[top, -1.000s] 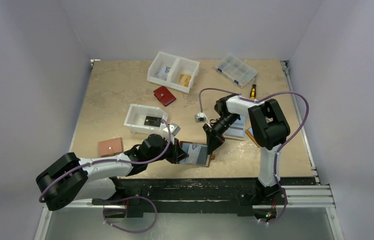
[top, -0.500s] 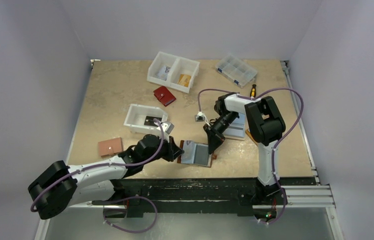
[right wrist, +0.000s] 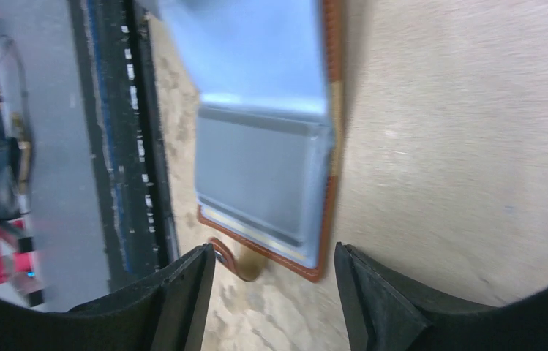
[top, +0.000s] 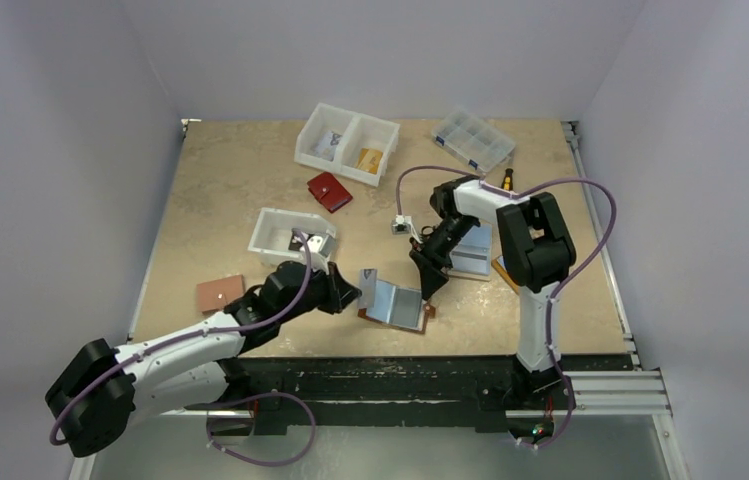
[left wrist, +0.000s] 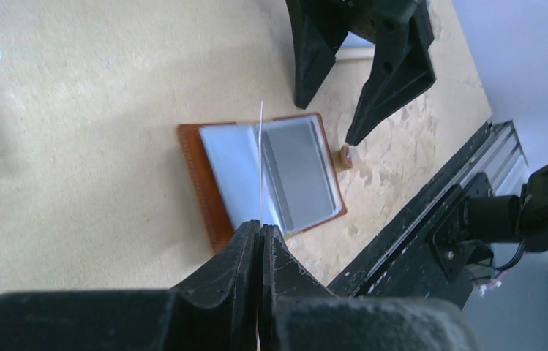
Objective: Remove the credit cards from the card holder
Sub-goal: Place the credit card in the storage box.
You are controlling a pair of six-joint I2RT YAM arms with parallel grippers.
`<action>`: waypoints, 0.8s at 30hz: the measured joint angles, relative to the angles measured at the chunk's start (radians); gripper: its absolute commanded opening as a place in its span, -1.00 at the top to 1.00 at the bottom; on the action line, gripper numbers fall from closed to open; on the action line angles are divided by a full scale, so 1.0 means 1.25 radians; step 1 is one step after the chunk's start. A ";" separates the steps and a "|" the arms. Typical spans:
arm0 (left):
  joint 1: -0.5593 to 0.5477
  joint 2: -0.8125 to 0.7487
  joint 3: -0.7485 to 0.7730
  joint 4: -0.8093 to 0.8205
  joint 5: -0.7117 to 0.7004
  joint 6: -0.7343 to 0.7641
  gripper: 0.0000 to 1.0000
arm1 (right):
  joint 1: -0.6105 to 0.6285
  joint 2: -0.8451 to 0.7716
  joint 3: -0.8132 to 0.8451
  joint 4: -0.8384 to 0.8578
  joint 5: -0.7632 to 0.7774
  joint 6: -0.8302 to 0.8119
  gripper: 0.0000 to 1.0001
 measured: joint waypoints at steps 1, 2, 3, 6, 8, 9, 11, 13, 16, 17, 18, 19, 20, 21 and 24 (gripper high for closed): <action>0.007 -0.002 0.014 -0.016 0.000 -0.003 1.00 | -0.002 -0.005 0.008 0.008 0.009 0.004 -0.38; 0.013 -0.002 0.029 -0.030 -0.001 -0.005 1.00 | -0.004 -0.010 0.018 0.019 0.021 0.009 -0.39; 0.019 -0.002 0.049 -0.047 -0.001 -0.009 1.00 | -0.005 -0.014 0.024 0.028 0.029 0.012 -0.39; 0.045 0.003 0.120 -0.089 0.007 -0.016 1.00 | -0.009 -0.028 0.036 0.052 0.046 0.027 -0.39; 0.068 0.013 0.169 -0.111 0.020 -0.016 1.00 | -0.011 -0.043 0.037 0.066 0.050 0.039 -0.39; 0.083 0.022 0.198 -0.123 0.030 -0.016 1.00 | -0.011 -0.051 0.037 0.072 0.052 0.043 -0.39; 0.113 0.038 0.240 -0.141 0.045 -0.015 1.00 | -0.012 -0.074 0.037 0.088 0.053 0.055 -0.40; 0.149 0.060 0.280 -0.170 0.069 -0.009 1.00 | -0.012 -0.109 0.032 0.110 0.046 0.067 -0.41; 0.219 0.106 0.333 -0.210 0.115 0.011 1.00 | -0.012 -0.149 0.016 0.130 0.037 0.073 -0.41; 0.250 0.128 0.352 -0.221 0.136 0.021 1.00 | -0.012 -0.167 0.005 0.137 0.034 0.074 -0.42; 0.285 0.154 0.374 -0.232 0.158 0.035 1.00 | -0.012 -0.182 -0.005 0.143 0.031 0.076 -0.42; 0.315 0.176 0.392 -0.241 0.172 0.047 1.00 | -0.012 -0.196 -0.016 0.147 0.028 0.078 -0.42; 0.349 0.204 0.416 -0.254 0.191 0.062 1.00 | -0.012 -0.205 -0.023 0.151 0.024 0.079 -0.42; 0.386 0.244 0.449 -0.265 0.212 0.081 1.00 | -0.013 -0.214 -0.031 0.156 0.021 0.081 -0.42; 0.463 0.349 0.539 -0.299 0.247 0.133 1.00 | -0.014 -0.237 -0.048 0.165 0.019 0.086 -0.43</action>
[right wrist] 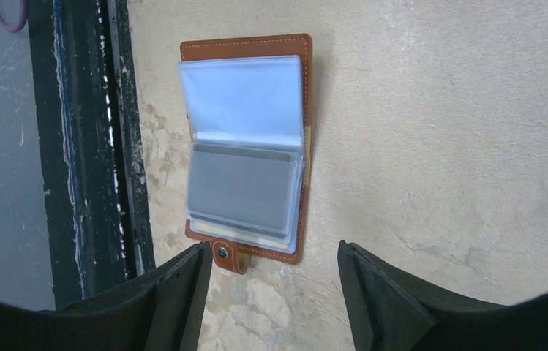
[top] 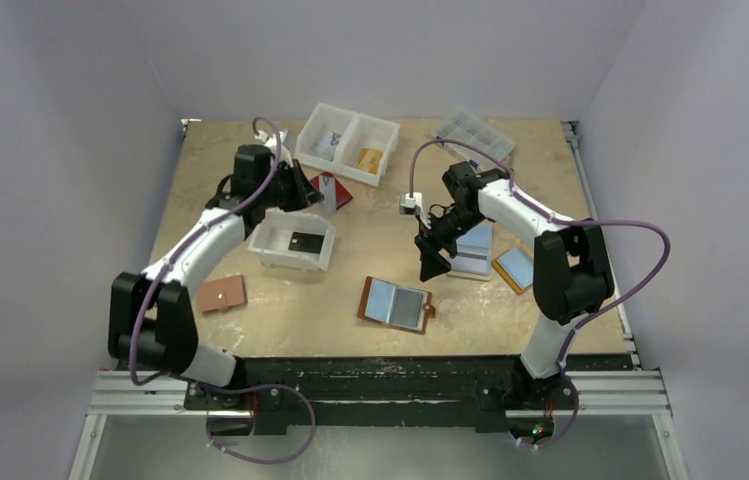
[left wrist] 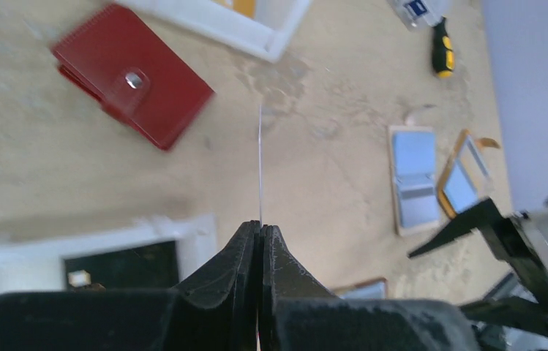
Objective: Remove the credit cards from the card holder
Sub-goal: Place the credit card in the storage box.
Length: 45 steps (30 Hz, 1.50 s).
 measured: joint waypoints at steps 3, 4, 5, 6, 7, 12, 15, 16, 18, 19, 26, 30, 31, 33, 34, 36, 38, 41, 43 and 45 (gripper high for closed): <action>0.053 0.106 0.109 -0.031 0.029 0.056 1.00 | -0.004 -0.008 -0.005 0.005 -0.001 0.003 -0.43; 0.066 0.140 0.147 -0.042 0.037 0.071 1.00 | -0.005 -0.009 -0.007 0.009 0.000 0.004 -0.43; 0.078 0.176 0.188 -0.050 0.043 0.088 1.00 | -0.007 -0.009 -0.008 0.010 -0.001 0.005 -0.43; 0.089 0.212 0.229 -0.059 0.047 0.105 1.00 | -0.008 -0.009 -0.008 0.013 0.000 0.006 -0.43; 0.099 0.250 0.273 -0.066 0.052 0.122 1.00 | -0.011 -0.009 -0.009 0.014 -0.001 0.008 -0.43; 0.144 0.453 0.500 -0.109 0.064 0.187 1.00 | -0.019 -0.009 -0.010 0.016 0.000 0.012 -0.43; 0.158 0.580 0.647 -0.152 0.067 0.214 1.00 | -0.023 -0.009 -0.010 0.015 0.001 0.015 -0.42; 0.161 0.622 0.695 -0.161 0.068 0.222 1.00 | -0.023 -0.008 -0.010 0.015 0.000 0.015 -0.42; 0.162 0.689 0.772 -0.176 0.074 0.229 1.00 | -0.024 -0.004 -0.007 0.012 0.000 0.015 -0.41; 0.162 0.717 0.802 -0.181 0.077 0.229 1.00 | -0.024 0.003 -0.002 0.009 -0.001 0.014 -0.41; 0.162 0.806 0.907 -0.158 0.112 0.205 1.00 | -0.024 0.066 0.021 -0.003 -0.002 0.014 -0.40; 0.161 0.848 0.947 -0.112 0.120 0.170 1.00 | -0.024 0.071 0.021 -0.006 -0.002 0.014 -0.40; 0.161 0.859 0.950 -0.099 0.120 0.158 0.95 | -0.024 0.071 0.021 -0.006 -0.002 0.014 -0.40; 0.159 0.881 0.958 -0.079 0.118 0.137 0.75 | -0.024 0.073 0.021 -0.008 -0.002 0.014 -0.40; 0.157 0.895 0.966 -0.074 0.114 0.128 0.73 | -0.024 0.073 0.021 -0.009 -0.003 0.013 -0.40; 0.152 0.923 0.985 -0.065 0.103 0.111 0.59 | -0.024 0.082 0.029 -0.018 -0.003 0.011 -0.39; 0.144 0.940 1.002 -0.062 0.092 0.097 0.46 | -0.024 0.100 0.043 -0.025 -0.004 0.008 -0.38; 0.131 0.947 1.024 -0.070 0.049 0.092 0.27 | -0.024 0.117 0.051 -0.031 -0.005 -0.001 -0.38; 0.121 0.946 1.043 -0.078 0.010 0.096 0.20 | -0.024 0.119 0.051 -0.039 -0.004 -0.008 -0.39; 0.112 0.936 1.054 -0.084 -0.037 0.103 0.16 | -0.024 0.114 0.051 -0.040 -0.003 -0.014 -0.39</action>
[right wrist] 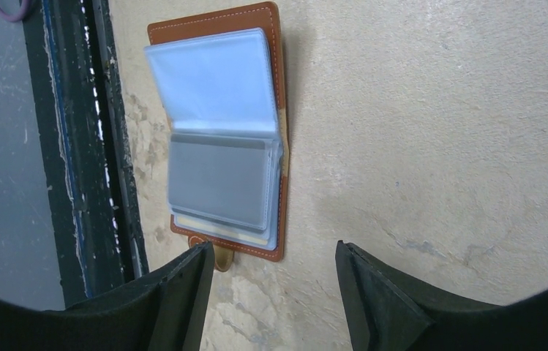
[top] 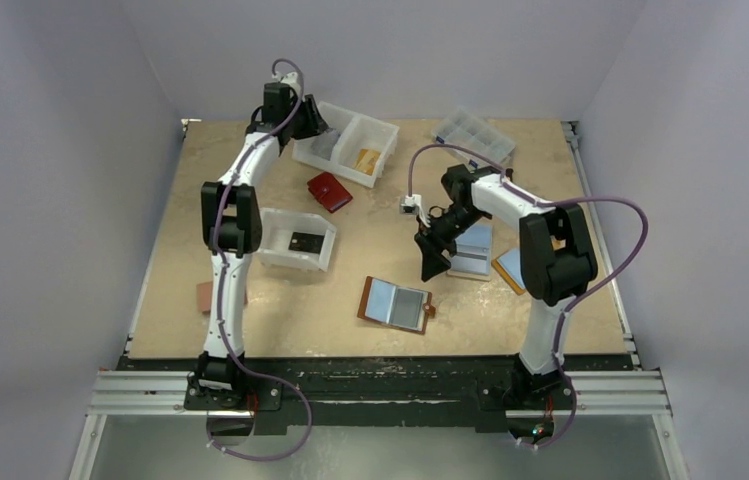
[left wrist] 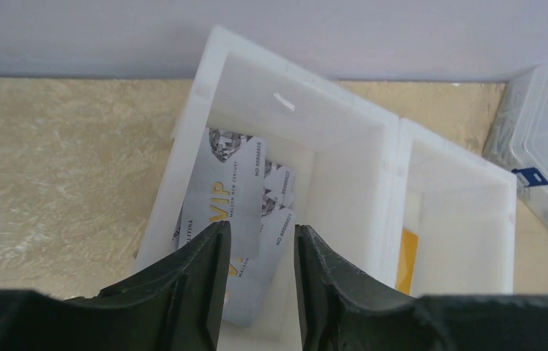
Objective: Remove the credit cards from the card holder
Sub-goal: Place the credit card in the storage box, then remove the credit card from the card holder.
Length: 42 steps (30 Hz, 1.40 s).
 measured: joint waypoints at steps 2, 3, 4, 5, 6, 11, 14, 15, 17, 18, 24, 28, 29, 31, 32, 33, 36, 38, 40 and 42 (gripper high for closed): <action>-0.007 -0.016 0.005 -0.010 -0.036 0.009 0.10 | 0.000 -0.009 -0.002 0.001 0.005 -0.003 -0.39; -0.010 -0.027 0.007 -0.017 -0.050 0.015 0.08 | 0.000 -0.015 -0.003 0.002 0.006 -0.005 -0.39; -0.012 -0.039 0.008 -0.021 -0.061 0.020 0.06 | 0.000 -0.023 -0.004 0.002 0.009 -0.006 -0.39; -0.012 -0.052 0.008 -0.028 -0.069 0.022 0.03 | -0.001 -0.031 -0.004 0.002 0.010 -0.008 -0.39; -0.012 -0.071 0.005 -0.035 -0.073 0.023 0.00 | -0.001 -0.040 -0.004 0.002 0.011 -0.011 -0.39; 0.009 -0.262 -0.172 -0.022 -0.063 -0.004 -0.22 | -0.003 -0.076 -0.004 0.001 0.009 -0.021 -0.38; 0.038 -0.421 -0.352 0.009 -0.053 -0.026 -0.31 | -0.003 -0.096 -0.008 0.007 0.004 -0.023 -0.39; 0.049 -0.483 -0.425 0.019 -0.052 -0.028 -0.36 | -0.003 -0.112 -0.019 0.020 0.003 -0.022 -0.39; 0.070 -0.603 -0.559 0.039 -0.049 -0.031 -0.76 | -0.003 -0.162 -0.062 0.051 0.004 -0.016 -0.41; 0.077 -0.656 -0.618 0.051 -0.045 -0.034 -0.88 | -0.003 -0.196 -0.092 0.063 0.006 -0.012 -0.43; 0.070 -0.920 -0.900 0.094 0.005 -0.087 -0.97 | -0.033 -0.413 -0.208 0.092 0.001 0.009 -0.47; 0.069 -1.036 -1.029 0.125 0.071 -0.155 -0.93 | -0.072 -0.452 -0.208 0.096 -0.025 0.009 -0.47; 0.069 -1.063 -1.063 0.133 0.090 -0.177 -0.90 | -0.077 -0.448 -0.208 0.096 -0.030 0.007 -0.47; 0.065 -1.110 -1.122 0.141 0.121 -0.214 -0.89 | -0.079 -0.435 -0.208 0.098 -0.042 0.006 -0.47; 0.057 -1.133 -1.147 0.141 0.126 -0.230 -0.88 | -0.079 -0.427 -0.208 0.099 -0.051 0.004 -0.47; 0.044 -1.154 -1.168 0.139 0.125 -0.240 -0.88 | -0.079 -0.422 -0.208 0.100 -0.060 0.002 -0.47; -0.033 -1.209 -1.207 0.134 0.109 -0.266 -0.86 | -0.079 -0.410 -0.210 0.106 -0.084 -0.003 -0.47; -0.103 -1.231 -1.217 0.132 0.103 -0.276 -0.85 | -0.079 -0.408 -0.217 0.109 -0.098 -0.009 -0.48; -0.164 -1.239 -1.221 0.126 0.086 -0.280 -0.85 | -0.079 -0.416 -0.239 0.118 -0.105 -0.013 -0.48; -0.224 -1.245 -1.236 0.127 0.057 -0.288 -0.84 | -0.079 -0.432 -0.273 0.126 -0.105 -0.014 -0.49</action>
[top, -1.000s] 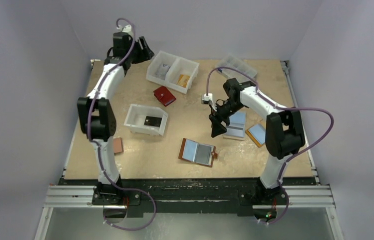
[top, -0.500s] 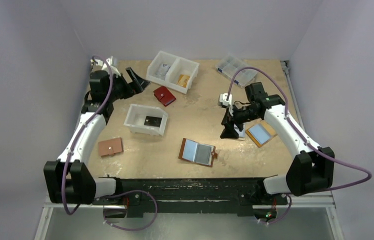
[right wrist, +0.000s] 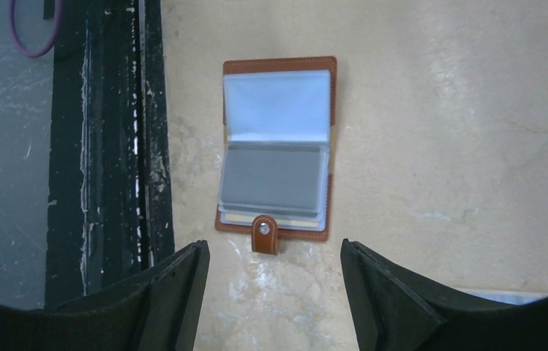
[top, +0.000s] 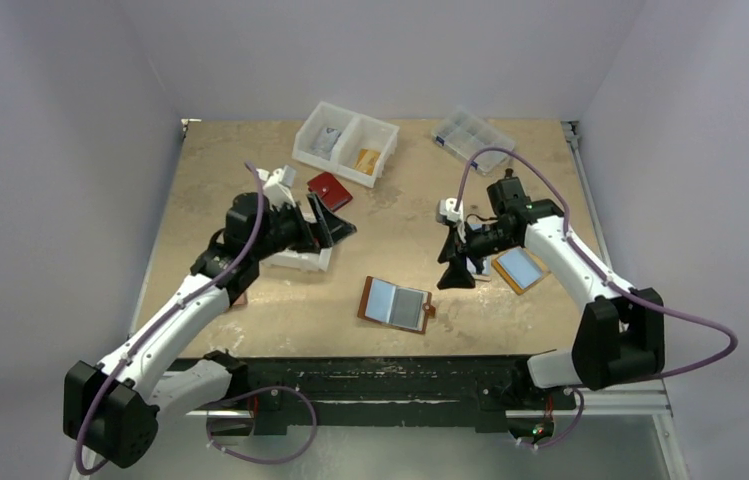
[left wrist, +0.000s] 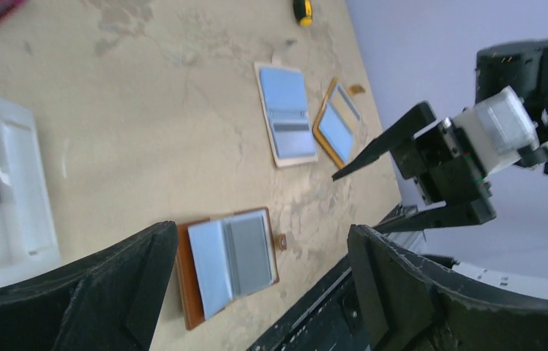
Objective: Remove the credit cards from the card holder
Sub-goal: Remove the credit card from the card holder.
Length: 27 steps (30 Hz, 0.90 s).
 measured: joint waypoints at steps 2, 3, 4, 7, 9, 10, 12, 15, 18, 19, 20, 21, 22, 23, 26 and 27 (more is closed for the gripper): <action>-0.050 -0.011 -0.029 0.003 -0.029 -0.010 -0.84 | 0.000 -0.023 -0.031 0.008 -0.001 0.002 -0.51; -0.078 -0.019 -0.049 0.001 -0.042 -0.016 -0.84 | 0.000 -0.035 -0.043 0.009 -0.001 0.005 -0.52; -0.102 -0.026 -0.067 -0.001 -0.056 -0.021 -0.84 | 0.000 -0.050 -0.050 0.012 -0.002 0.012 -0.53; -0.149 -0.038 -0.103 -0.004 -0.090 -0.028 -0.84 | 0.000 -0.093 -0.062 0.028 -0.001 0.029 -0.54; -0.168 -0.040 -0.114 -0.003 -0.108 -0.027 -0.84 | -0.002 -0.116 -0.069 0.034 0.005 0.031 -0.54; -0.176 -0.039 -0.116 -0.003 -0.113 -0.027 -0.83 | -0.005 -0.124 -0.072 0.034 0.008 0.031 -0.54; -0.191 -0.031 -0.116 0.002 -0.118 -0.027 -0.83 | -0.015 -0.129 -0.080 0.031 0.013 0.027 -0.53; -0.233 -0.004 -0.115 0.002 -0.136 -0.025 -0.80 | -0.038 -0.130 -0.092 0.014 0.036 0.010 -0.53; -0.301 0.024 -0.115 -0.002 -0.170 -0.025 -0.61 | -0.063 -0.129 -0.098 -0.001 0.055 0.000 -0.53; -0.327 0.032 -0.115 -0.002 -0.186 -0.026 -0.58 | -0.070 -0.129 -0.098 -0.004 0.058 -0.001 -0.53; -0.346 0.039 -0.114 -0.003 -0.197 -0.027 -0.58 | -0.075 -0.130 -0.098 -0.004 0.063 -0.002 -0.53; -0.366 0.047 -0.113 -0.004 -0.208 -0.029 -0.58 | -0.078 -0.130 -0.098 -0.005 0.066 -0.002 -0.53; -0.382 0.055 -0.111 -0.005 -0.221 -0.033 -0.57 | -0.080 -0.130 -0.098 -0.005 0.067 -0.003 -0.53; -0.409 0.070 -0.102 -0.013 -0.245 -0.035 -0.57 | -0.081 -0.130 -0.098 -0.004 0.067 -0.003 -0.53; -0.470 0.120 -0.067 -0.038 -0.305 -0.045 -0.57 | -0.081 -0.127 -0.102 0.008 0.054 -0.008 -0.52; -0.494 0.140 -0.051 -0.044 -0.331 -0.049 -0.56 | -0.081 -0.123 -0.103 0.010 0.045 -0.013 -0.52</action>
